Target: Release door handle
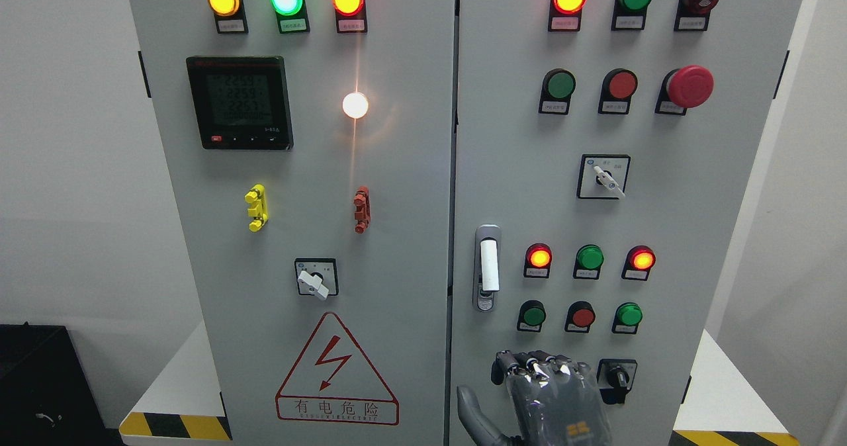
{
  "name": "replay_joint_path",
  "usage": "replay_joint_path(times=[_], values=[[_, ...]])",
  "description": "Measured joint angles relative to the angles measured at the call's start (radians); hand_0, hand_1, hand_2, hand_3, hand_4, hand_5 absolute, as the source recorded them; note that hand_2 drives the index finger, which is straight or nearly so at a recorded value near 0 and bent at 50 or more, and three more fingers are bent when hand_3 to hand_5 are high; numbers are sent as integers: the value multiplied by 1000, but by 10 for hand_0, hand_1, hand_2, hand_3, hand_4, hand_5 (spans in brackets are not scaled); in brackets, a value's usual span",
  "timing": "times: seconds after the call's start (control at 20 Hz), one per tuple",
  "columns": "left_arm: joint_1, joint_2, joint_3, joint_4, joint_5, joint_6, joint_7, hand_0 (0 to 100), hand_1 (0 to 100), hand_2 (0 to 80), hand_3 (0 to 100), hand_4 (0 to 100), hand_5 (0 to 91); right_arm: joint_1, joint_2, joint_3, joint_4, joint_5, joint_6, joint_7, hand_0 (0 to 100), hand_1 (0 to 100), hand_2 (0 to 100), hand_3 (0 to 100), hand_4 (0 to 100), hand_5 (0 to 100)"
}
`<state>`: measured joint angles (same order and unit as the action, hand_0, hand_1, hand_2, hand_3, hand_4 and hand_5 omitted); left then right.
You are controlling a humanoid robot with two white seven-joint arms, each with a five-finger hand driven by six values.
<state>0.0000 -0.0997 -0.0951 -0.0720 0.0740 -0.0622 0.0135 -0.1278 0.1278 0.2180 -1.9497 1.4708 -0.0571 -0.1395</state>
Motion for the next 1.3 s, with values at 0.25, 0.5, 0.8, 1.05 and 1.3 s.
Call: replay_joint_path(times=[0.25, 0.5, 0.8, 1.05, 1.3], values=[[0, 0, 0, 0, 0, 0, 0, 120, 556, 0, 0, 0, 0, -24, 2, 2, -8, -2, 15, 39, 322, 105, 1000, 1000, 1000, 1000], [0, 0, 0, 0, 0, 0, 0, 120, 556, 0, 0, 0, 0, -68, 3, 4, -6, -2, 59, 82, 290, 180, 1000, 1000, 1000, 1000], [0, 0, 0, 0, 0, 0, 0, 120, 556, 0, 0, 0, 0, -121, 4, 7, 10, 1, 85, 104, 285, 191, 1000, 1000, 1000, 1000], [0, 0, 0, 0, 0, 0, 0, 120, 556, 0, 0, 0, 0, -176, 5, 15, 40, 2, 132, 111, 283, 188, 1000, 1000, 1000, 1000], [0, 0, 0, 0, 0, 0, 0, 120, 556, 0, 0, 0, 0, -228, 5, 21, 76, 3, 171, 112, 281, 193, 1000, 1000, 1000, 1000]])
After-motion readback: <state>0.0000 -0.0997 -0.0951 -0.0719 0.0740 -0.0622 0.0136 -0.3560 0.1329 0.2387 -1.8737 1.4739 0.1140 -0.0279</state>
